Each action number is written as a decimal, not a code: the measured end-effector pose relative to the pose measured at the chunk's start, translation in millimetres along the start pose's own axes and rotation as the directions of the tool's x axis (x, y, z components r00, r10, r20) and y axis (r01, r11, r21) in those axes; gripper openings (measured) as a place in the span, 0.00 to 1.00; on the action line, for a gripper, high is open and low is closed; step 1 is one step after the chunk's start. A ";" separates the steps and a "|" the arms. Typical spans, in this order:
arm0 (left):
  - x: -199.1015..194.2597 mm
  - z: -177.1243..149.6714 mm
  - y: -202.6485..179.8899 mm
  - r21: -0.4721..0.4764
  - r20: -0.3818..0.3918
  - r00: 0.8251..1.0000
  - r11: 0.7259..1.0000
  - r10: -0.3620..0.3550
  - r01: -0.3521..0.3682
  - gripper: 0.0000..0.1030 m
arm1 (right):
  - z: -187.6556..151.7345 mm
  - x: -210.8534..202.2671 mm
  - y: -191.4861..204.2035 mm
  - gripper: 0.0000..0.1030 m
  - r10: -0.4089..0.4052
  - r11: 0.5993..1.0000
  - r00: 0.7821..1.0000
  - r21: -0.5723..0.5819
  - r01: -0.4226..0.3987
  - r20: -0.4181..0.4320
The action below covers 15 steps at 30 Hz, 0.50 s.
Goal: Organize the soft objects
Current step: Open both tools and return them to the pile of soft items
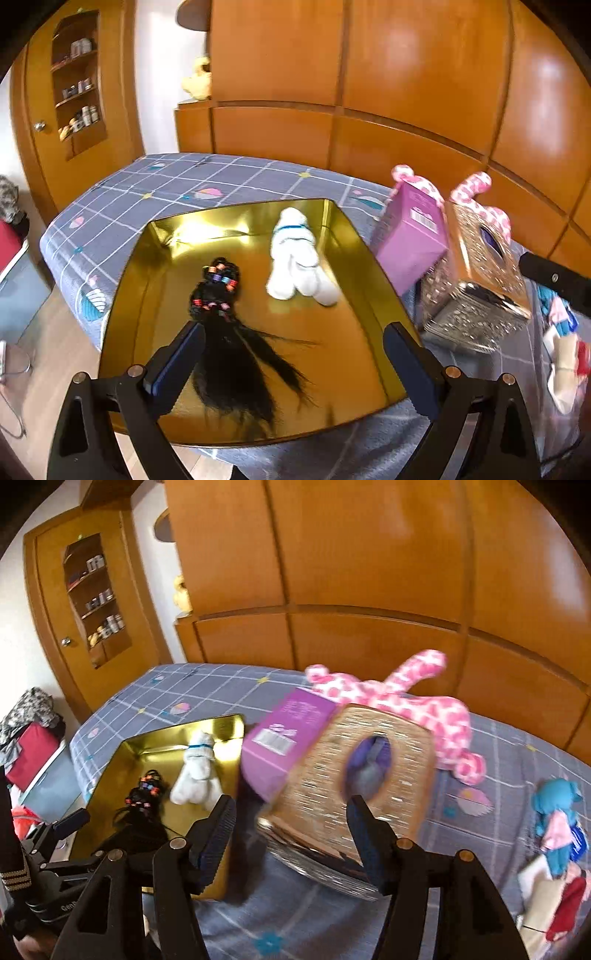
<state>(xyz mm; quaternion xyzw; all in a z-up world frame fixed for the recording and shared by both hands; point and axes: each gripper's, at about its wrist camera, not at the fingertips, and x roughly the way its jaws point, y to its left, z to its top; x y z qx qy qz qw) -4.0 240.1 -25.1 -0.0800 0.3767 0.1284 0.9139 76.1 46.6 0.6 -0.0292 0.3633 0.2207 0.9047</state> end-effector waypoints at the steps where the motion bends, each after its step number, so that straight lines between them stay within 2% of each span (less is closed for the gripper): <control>1: -0.8 -1.4 -4.5 0.012 -0.001 1.000 1.000 -0.008 0.008 0.95 | -1.9 -3.2 -7.1 0.61 -0.011 1.000 1.000 0.010 0.011 0.003; 9: -6.4 -11.5 -39.2 0.104 -0.024 0.995 0.990 -0.095 0.097 0.95 | -18.5 -31.8 -70.0 0.61 -0.115 0.988 0.993 0.108 0.112 0.017; 15: -12.6 -19.0 -79.1 0.208 -0.063 0.979 0.957 -0.195 0.204 0.95 | -36.9 -59.8 -126.9 0.61 -0.217 0.956 0.976 0.203 0.211 0.009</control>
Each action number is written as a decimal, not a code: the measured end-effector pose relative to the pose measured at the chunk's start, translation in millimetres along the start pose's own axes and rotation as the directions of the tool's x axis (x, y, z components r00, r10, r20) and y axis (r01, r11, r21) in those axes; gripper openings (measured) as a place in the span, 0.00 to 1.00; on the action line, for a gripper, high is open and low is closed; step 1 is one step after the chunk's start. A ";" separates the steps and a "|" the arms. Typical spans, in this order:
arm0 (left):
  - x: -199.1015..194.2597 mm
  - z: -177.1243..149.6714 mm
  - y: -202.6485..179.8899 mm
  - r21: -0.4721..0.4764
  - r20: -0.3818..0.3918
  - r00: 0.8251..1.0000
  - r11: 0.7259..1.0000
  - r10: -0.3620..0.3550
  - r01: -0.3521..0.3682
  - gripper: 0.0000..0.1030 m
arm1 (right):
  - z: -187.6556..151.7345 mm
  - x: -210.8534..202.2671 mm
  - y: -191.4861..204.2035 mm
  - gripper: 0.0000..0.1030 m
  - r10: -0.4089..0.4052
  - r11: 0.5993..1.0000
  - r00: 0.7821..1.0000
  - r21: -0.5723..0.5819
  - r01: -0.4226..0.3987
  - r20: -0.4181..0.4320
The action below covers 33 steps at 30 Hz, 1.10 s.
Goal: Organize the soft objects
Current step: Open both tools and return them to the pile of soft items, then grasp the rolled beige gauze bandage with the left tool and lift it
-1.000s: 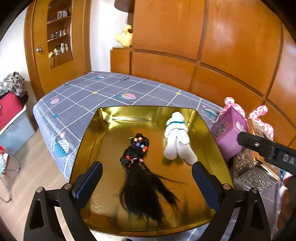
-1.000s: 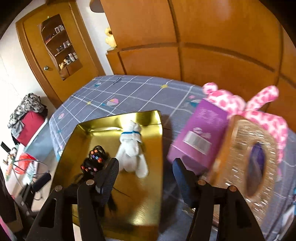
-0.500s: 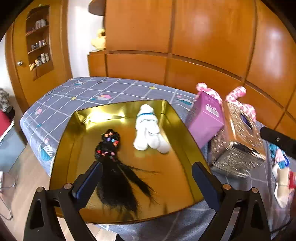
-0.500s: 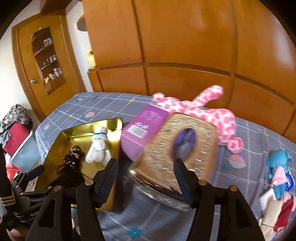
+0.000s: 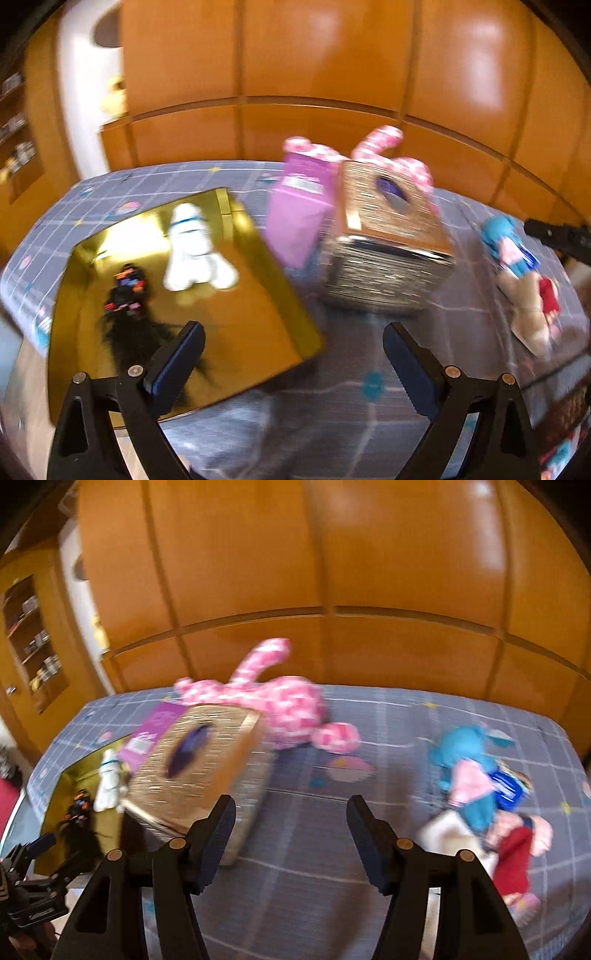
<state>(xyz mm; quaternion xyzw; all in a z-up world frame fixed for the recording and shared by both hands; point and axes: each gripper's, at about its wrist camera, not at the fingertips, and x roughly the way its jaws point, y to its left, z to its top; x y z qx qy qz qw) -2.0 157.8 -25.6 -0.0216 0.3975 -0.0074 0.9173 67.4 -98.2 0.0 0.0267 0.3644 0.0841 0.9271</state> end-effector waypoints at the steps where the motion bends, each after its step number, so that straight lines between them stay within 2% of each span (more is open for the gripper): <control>1: 0.9 0.6 -10.1 0.029 -0.001 1.000 0.999 -0.020 0.020 0.95 | -1.3 -4.1 -14.1 0.61 -0.021 0.999 1.000 0.024 0.021 0.000; 4: 5.0 3.1 -34.5 0.088 -0.018 0.997 0.993 -0.076 0.077 0.94 | -5.8 -17.7 -52.7 0.61 -0.077 0.992 0.997 0.097 0.076 0.006; 7: 11.4 5.3 -59.3 0.132 -0.049 0.989 0.981 -0.138 0.143 0.92 | -10.8 -36.8 -95.6 0.61 -0.156 0.969 0.988 0.198 0.150 0.018; 11: 19.1 4.0 -92.3 0.211 -0.085 0.981 0.959 -0.176 0.190 0.92 | -23.7 -65.0 -152.1 0.61 -0.249 0.913 0.968 0.339 0.228 0.019; 15: 27.6 4.5 -120.3 0.246 -0.137 0.962 0.932 -0.237 0.265 0.91 | -39.6 -81.2 -193.7 0.62 -0.296 0.854 0.955 0.446 0.269 -0.011; 16: 29.1 5.7 -129.9 0.256 -0.152 0.953 0.921 -0.262 0.294 0.90 | -43.9 -84.0 -199.9 0.62 -0.301 0.843 0.953 0.462 0.275 -0.019; 18: 33.8 8.7 -146.1 0.266 -0.174 0.937 0.902 -0.302 0.340 0.80 | -51.7 -87.7 -209.5 0.62 -0.310 0.826 0.950 0.486 0.285 -0.030; 19: 37.0 10.2 -158.3 0.271 -0.195 0.924 0.887 -0.330 0.374 0.78 | -54.9 -89.3 -213.1 0.62 -0.313 0.820 0.949 0.494 0.288 -0.033; 25: 54.3 17.6 -221.1 0.279 -0.265 0.865 0.825 -0.426 0.492 0.77 | -61.8 -92.2 -215.6 0.62 -0.312 0.826 0.950 0.485 0.287 -0.031; 28: 67.3 20.3 -252.8 0.275 -0.310 0.837 0.800 -0.451 0.533 0.79 | -64.0 -92.0 -213.1 0.62 -0.307 0.833 0.951 0.474 0.286 -0.034; 33: 88.4 20.0 -293.5 0.277 -0.360 0.818 0.786 -0.448 0.553 0.79 | -68.8 -91.4 -217.3 0.62 -0.295 0.831 0.955 0.483 0.275 -0.035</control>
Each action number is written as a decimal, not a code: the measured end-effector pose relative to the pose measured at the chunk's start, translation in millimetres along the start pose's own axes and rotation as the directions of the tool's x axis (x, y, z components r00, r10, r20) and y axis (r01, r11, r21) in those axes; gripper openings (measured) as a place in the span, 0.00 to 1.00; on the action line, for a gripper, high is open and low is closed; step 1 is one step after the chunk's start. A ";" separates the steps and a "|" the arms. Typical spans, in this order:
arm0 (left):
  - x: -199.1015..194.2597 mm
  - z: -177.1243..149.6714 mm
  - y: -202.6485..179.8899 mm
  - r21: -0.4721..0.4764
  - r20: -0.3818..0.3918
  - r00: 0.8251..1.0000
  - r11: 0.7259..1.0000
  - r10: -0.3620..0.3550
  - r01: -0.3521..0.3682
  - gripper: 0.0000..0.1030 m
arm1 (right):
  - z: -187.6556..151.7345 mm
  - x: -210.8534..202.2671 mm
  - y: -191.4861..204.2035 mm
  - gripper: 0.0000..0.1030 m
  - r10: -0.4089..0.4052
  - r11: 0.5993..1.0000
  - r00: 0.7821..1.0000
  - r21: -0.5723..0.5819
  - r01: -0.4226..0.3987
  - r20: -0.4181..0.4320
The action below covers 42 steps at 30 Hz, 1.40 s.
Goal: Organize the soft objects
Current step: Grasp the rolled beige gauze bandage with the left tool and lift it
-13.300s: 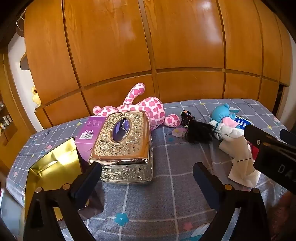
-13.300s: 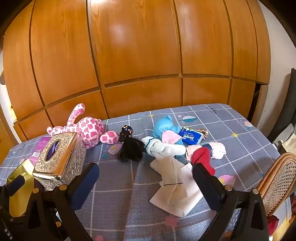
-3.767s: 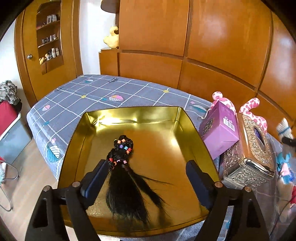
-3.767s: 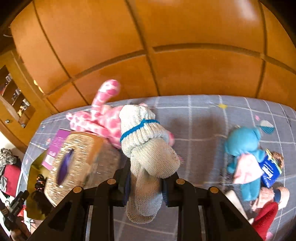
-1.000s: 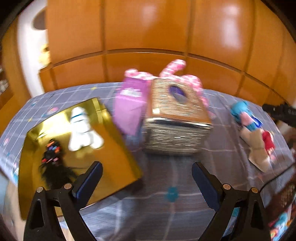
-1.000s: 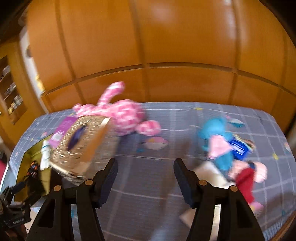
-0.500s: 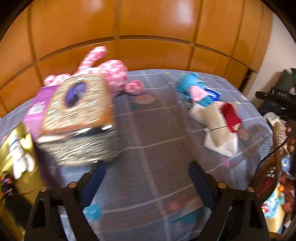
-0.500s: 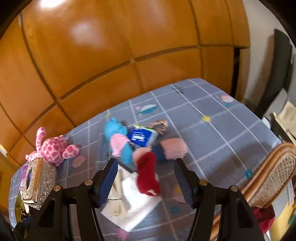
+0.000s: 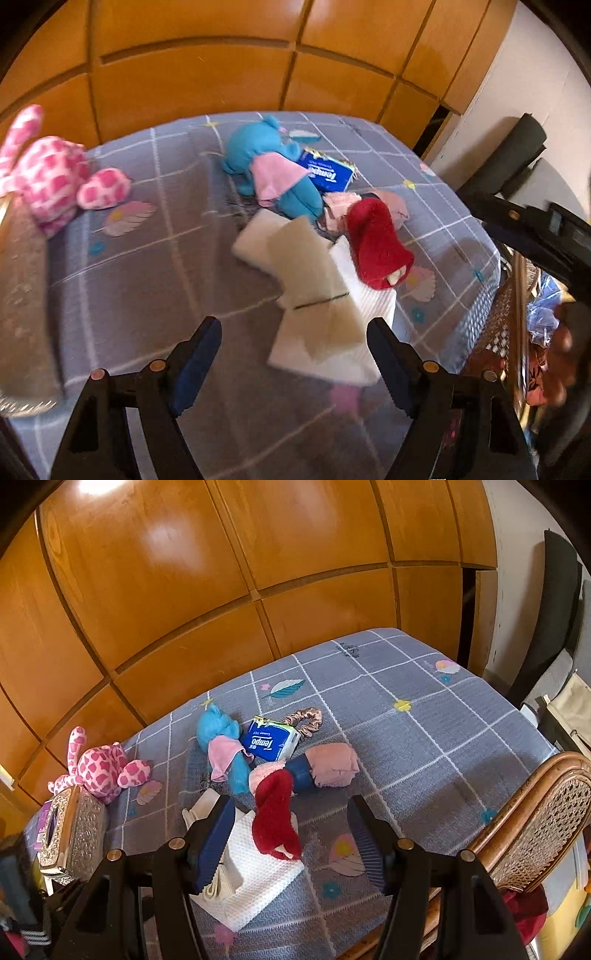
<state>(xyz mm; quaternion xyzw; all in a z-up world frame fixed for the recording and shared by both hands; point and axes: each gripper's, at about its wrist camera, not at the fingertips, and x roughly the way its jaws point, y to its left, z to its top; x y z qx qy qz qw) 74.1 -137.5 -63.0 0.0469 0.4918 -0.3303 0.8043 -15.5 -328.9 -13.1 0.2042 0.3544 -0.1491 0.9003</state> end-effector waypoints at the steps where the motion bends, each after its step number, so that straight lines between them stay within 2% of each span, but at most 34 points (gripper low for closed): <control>1: 9.1 4.9 -2.1 -0.010 -0.015 1.000 1.000 -0.010 0.010 0.79 | -0.6 0.5 -1.6 0.62 0.001 1.000 1.000 0.004 -0.001 -0.002; 7: 45.2 18.5 -4.1 -0.066 -0.066 0.997 0.998 -0.025 0.021 0.79 | -4.2 7.4 -10.1 0.62 0.001 1.000 1.000 0.015 -0.001 -0.026; 9: 55.7 20.2 -4.1 -0.071 -0.075 0.997 0.997 -0.026 0.021 0.77 | -4.9 10.6 -12.9 0.62 0.002 1.000 0.999 0.023 -0.001 -0.035; 10: 61.7 20.0 -2.8 -0.073 -0.082 0.996 0.997 -0.032 0.026 0.66 | -5.2 11.8 -14.4 0.62 0.003 1.000 0.999 0.027 -0.002 -0.038; 11: 64.7 19.7 -1.2 -0.079 -0.090 0.994 0.996 -0.054 0.047 0.50 | -5.6 13.3 -15.3 0.62 0.004 1.000 0.999 0.030 -0.002 -0.042; 13: 63.1 17.6 2.5 -0.101 -0.076 0.992 0.991 -0.101 0.093 0.50 | -6.9 16.6 -16.1 0.62 0.004 0.999 0.999 0.034 -0.002 -0.052; 16: 45.5 11.0 8.5 -0.095 -0.022 0.994 0.990 -0.109 0.106 0.49 | -9.2 20.5 -15.2 0.62 0.007 0.999 0.998 0.033 -0.005 -0.066; 21: 17.7 -4.5 27.0 -0.074 0.024 0.998 0.995 -0.059 0.061 0.50 | -10.2 23.0 -9.7 0.62 0.007 1.000 0.997 0.018 -0.006 -0.076; 28: -4.0 -48.1 65.1 -0.085 0.031 0.996 0.993 0.079 -0.076 0.51 | -12.6 28.7 0.3 0.62 -0.017 1.000 0.993 -0.020 0.015 -0.116; 29: -3.3 -53.6 69.2 -0.092 0.022 0.995 0.992 0.094 -0.092 0.48 | -12.8 29.3 1.1 0.62 -0.021 1.000 0.992 -0.025 0.018 -0.121; 30: -3.4 -58.6 73.4 -0.099 0.021 0.995 0.990 0.102 -0.099 0.45 | -13.0 30.1 2.1 0.62 -0.029 0.999 0.991 -0.028 0.025 -0.127; 33: -8.0 -66.6 75.6 -0.095 0.046 0.991 0.988 0.123 -0.118 0.45 | -11.1 34.3 4.2 0.62 -0.030 0.999 0.987 -0.028 0.025 -0.157; 36: -6.0 -70.2 71.3 -0.062 0.058 0.987 0.988 0.148 -0.144 0.46 | -6.6 44.2 6.9 0.62 0.003 1.000 0.978 -0.002 -0.003 -0.209; 38: -5.4 -73.1 67.6 -0.033 0.077 0.983 0.986 0.166 -0.164 0.46 | -3.2 53.1 10.9 0.62 -0.004 1.000 0.971 0.008 0.006 -0.241; 42: -8.1 -76.5 68.6 -0.026 0.106 0.981 0.987 0.161 -0.160 0.46 | 2.3 68.7 23.1 0.62 -0.010 1.000 0.960 0.007 0.013 -0.280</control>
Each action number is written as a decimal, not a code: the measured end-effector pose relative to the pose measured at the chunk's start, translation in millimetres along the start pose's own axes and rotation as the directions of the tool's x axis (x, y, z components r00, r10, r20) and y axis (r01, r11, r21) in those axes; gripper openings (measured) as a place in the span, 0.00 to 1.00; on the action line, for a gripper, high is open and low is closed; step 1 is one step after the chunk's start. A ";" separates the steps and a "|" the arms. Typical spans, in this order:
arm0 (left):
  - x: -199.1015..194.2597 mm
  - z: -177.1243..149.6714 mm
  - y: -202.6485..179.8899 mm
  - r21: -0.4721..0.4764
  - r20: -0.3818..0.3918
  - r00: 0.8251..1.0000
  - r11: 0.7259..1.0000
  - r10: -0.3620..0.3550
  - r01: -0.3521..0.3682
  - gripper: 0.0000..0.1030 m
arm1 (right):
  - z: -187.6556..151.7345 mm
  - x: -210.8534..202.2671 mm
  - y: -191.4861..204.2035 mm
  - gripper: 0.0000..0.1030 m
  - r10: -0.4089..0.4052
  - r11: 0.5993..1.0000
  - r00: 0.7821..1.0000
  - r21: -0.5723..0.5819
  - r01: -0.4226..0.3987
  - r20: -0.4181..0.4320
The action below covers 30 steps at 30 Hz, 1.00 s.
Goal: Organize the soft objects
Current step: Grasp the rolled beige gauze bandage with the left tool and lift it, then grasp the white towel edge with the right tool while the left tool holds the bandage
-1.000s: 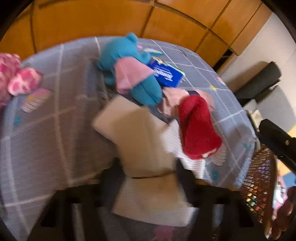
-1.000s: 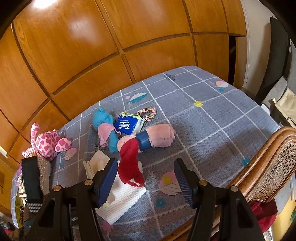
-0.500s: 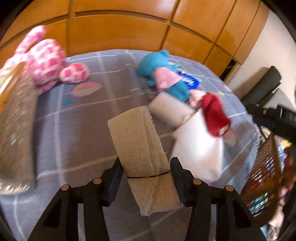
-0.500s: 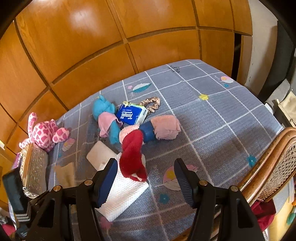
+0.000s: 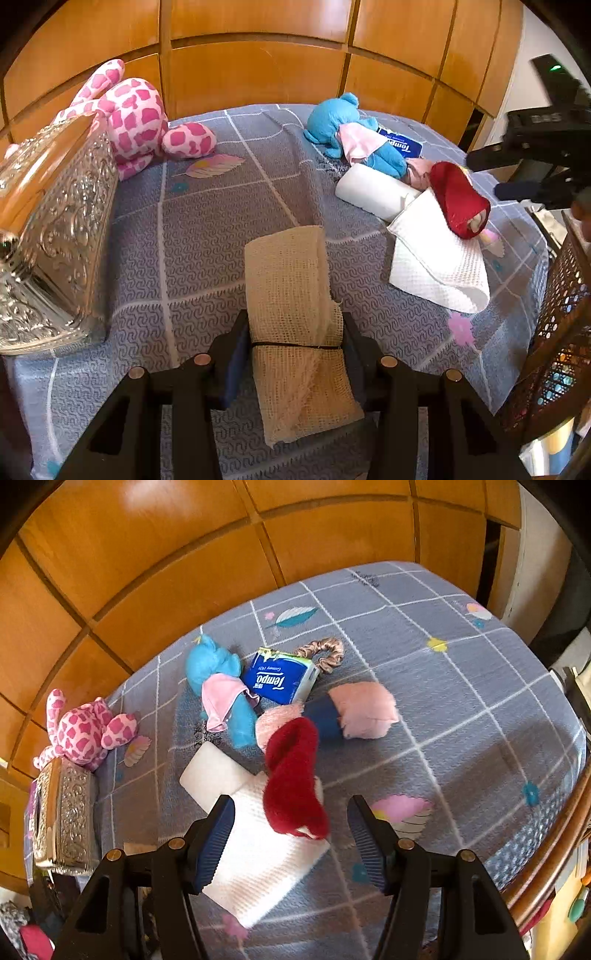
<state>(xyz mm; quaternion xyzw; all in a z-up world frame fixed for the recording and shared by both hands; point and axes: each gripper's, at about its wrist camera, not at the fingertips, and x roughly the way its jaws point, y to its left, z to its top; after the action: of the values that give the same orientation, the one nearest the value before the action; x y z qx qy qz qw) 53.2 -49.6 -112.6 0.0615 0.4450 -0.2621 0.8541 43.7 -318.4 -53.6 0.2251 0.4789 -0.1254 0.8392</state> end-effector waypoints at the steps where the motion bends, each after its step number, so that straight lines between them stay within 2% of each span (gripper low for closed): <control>1: 0.3 0.6 0.6 -0.006 0.004 1.000 1.000 -0.006 0.006 0.46 | 1.7 3.4 3.2 0.62 0.003 1.000 1.000 -0.002 -0.003 -0.009; 5: -0.9 1.5 1.0 -0.008 0.009 1.000 1.000 -0.013 0.013 0.46 | 6.6 15.3 6.1 0.62 -0.023 0.998 0.998 0.049 0.026 -0.051; 7: -1.2 1.7 1.6 -0.018 0.012 1.000 1.000 -0.017 0.018 0.46 | 3.4 10.7 11.4 0.62 0.025 0.998 0.998 0.055 -0.021 -0.058; 12: -2.8 0.4 2.5 -0.028 0.019 0.999 0.999 -0.029 0.029 0.46 | -22.7 17.7 24.4 0.62 0.067 0.996 0.984 0.063 -0.057 -0.163; 15: -3.9 0.1 5.1 -0.043 0.020 0.999 0.998 -0.044 0.045 0.46 | -38.6 30.0 25.5 0.63 0.060 0.995 0.974 0.096 -0.040 -0.217; 17: -4.5 -0.4 6.0 -0.047 0.021 0.999 0.998 -0.049 0.049 0.46 | -46.1 30.8 32.6 0.64 0.035 0.997 0.976 0.076 -0.019 -0.215; 19: -4.8 -0.6 6.1 -0.049 0.021 0.998 0.997 -0.051 0.052 0.46 | -52.1 30.7 36.5 0.66 0.042 0.995 0.974 0.093 -0.022 -0.222; 24: -5.9 -1.6 8.4 -0.065 0.025 0.998 0.996 -0.064 0.066 0.46 | -60.6 35.1 44.6 0.67 -0.024 0.997 0.971 0.066 0.041 -0.239; 26: -6.2 -2.0 8.6 -0.067 0.029 0.997 0.995 -0.067 0.068 0.46 | -60.6 41.0 42.5 0.79 -0.020 0.995 0.969 0.089 0.043 -0.247; 29: -6.1 -2.4 8.4 -0.072 0.030 0.997 0.995 -0.068 0.070 0.46 | -63.1 52.5 37.5 0.83 -0.014 0.989 0.966 0.137 0.051 -0.258; 30: -6.4 -2.8 8.6 -0.073 0.031 0.997 0.995 -0.068 0.070 0.46 | -62.5 52.4 35.8 0.82 -0.010 0.988 0.973 0.149 0.045 -0.231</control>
<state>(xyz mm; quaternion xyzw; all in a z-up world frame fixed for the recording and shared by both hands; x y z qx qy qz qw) 52.5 -38.8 -110.3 0.0110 0.4442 -0.2755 0.8524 39.0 -255.9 -116.8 0.2951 0.5648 -0.1463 0.7566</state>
